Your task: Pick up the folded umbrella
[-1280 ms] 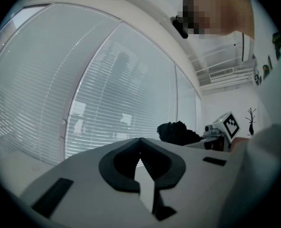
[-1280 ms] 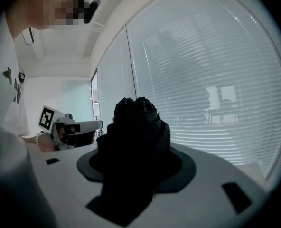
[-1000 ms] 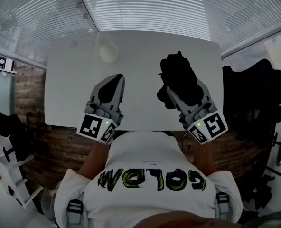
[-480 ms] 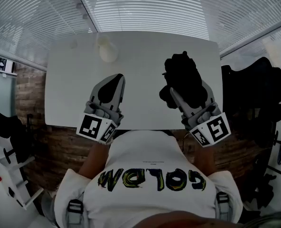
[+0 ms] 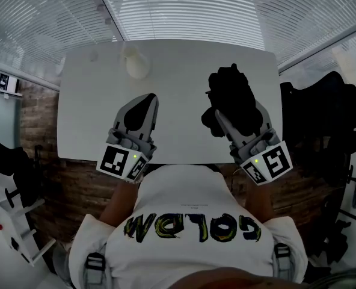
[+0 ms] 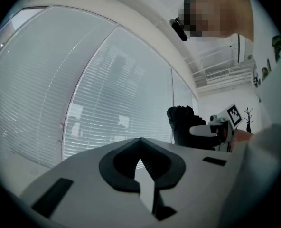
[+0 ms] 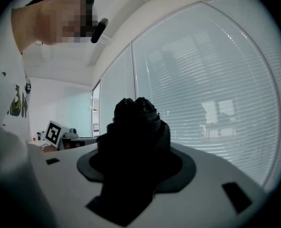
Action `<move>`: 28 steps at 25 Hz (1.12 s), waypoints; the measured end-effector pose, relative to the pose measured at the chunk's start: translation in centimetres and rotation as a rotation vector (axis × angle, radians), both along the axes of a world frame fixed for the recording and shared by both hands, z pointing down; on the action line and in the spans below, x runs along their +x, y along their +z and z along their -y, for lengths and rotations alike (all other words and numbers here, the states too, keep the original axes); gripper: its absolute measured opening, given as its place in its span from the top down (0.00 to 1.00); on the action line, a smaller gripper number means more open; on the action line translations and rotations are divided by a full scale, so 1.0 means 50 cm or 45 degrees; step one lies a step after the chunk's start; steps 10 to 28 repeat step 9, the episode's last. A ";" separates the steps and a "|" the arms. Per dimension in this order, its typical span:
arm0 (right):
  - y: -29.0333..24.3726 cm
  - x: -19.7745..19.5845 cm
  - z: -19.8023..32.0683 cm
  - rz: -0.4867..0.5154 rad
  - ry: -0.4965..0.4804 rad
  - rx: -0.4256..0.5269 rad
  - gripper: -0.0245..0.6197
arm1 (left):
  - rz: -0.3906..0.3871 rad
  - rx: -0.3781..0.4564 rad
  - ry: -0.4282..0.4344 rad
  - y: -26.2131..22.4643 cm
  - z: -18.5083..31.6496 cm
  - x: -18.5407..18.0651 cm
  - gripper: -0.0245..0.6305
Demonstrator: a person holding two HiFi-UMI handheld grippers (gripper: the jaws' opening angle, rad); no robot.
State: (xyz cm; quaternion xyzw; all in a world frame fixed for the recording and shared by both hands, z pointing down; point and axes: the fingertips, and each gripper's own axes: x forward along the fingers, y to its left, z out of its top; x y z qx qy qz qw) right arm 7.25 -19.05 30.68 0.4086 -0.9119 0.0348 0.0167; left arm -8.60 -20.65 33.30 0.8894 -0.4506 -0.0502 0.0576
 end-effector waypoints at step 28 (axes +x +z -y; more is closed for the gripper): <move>0.001 0.004 -0.002 -0.004 -0.002 0.003 0.59 | 0.010 0.002 0.008 -0.001 -0.004 0.007 0.95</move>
